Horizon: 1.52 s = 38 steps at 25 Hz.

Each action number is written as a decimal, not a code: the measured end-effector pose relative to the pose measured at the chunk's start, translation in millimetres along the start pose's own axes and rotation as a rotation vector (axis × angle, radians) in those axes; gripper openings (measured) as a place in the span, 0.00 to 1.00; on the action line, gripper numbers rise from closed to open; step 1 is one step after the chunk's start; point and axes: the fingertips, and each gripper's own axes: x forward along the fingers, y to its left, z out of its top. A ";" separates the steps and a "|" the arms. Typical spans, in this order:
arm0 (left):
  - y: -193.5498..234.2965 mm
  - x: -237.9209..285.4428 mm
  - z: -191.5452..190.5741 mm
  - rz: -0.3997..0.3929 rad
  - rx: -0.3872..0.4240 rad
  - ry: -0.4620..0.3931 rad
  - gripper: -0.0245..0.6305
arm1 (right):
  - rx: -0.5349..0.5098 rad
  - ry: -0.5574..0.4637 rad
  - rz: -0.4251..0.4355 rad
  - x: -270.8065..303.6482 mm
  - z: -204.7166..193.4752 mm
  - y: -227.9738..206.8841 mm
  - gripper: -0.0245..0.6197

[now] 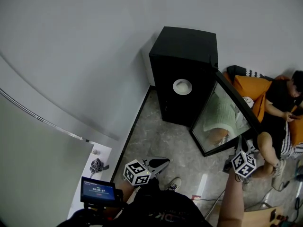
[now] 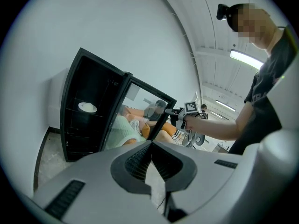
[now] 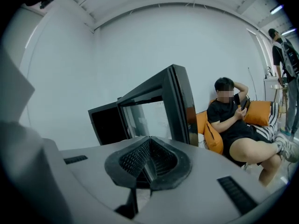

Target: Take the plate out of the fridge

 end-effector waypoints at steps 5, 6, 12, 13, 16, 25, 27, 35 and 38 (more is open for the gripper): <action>-1.2 -22.7 0.4 0.023 -0.002 -0.009 0.05 | 0.198 0.027 0.118 3.1 -21.6 38.1 0.05; 0.1 -29.0 -1.6 0.025 -0.002 -0.007 0.05 | 0.253 0.028 0.146 3.1 -26.4 52.4 0.05; 24.6 -66.0 0.1 0.017 0.011 -0.011 0.05 | 0.425 0.098 0.277 17.9 -62.5 152.3 0.05; 28.6 -71.5 1.5 0.008 0.013 -0.012 0.05 | 0.437 0.104 0.281 21.4 -65.0 165.8 0.05; 36.8 -91.3 2.9 -0.032 0.009 -0.018 0.05 | 0.494 0.096 0.326 32.9 -71.5 205.2 0.05; 86.8 -148.1 -24.4 -0.056 -0.008 0.022 0.05 | 0.680 0.100 0.307 69.4 -99.3 268.6 0.05; 95.4 -156.7 -26.1 -0.039 -0.031 0.005 0.05 | 0.670 0.089 0.351 82.6 -101.0 279.7 0.05; 115.1 -165.8 -26.3 0.025 -0.075 -0.030 0.05 | 0.764 0.095 0.312 151.1 -107.5 271.5 0.14; 127.3 -164.0 -18.7 0.078 -0.088 -0.033 0.05 | 0.876 0.079 0.297 196.0 -116.6 250.3 0.19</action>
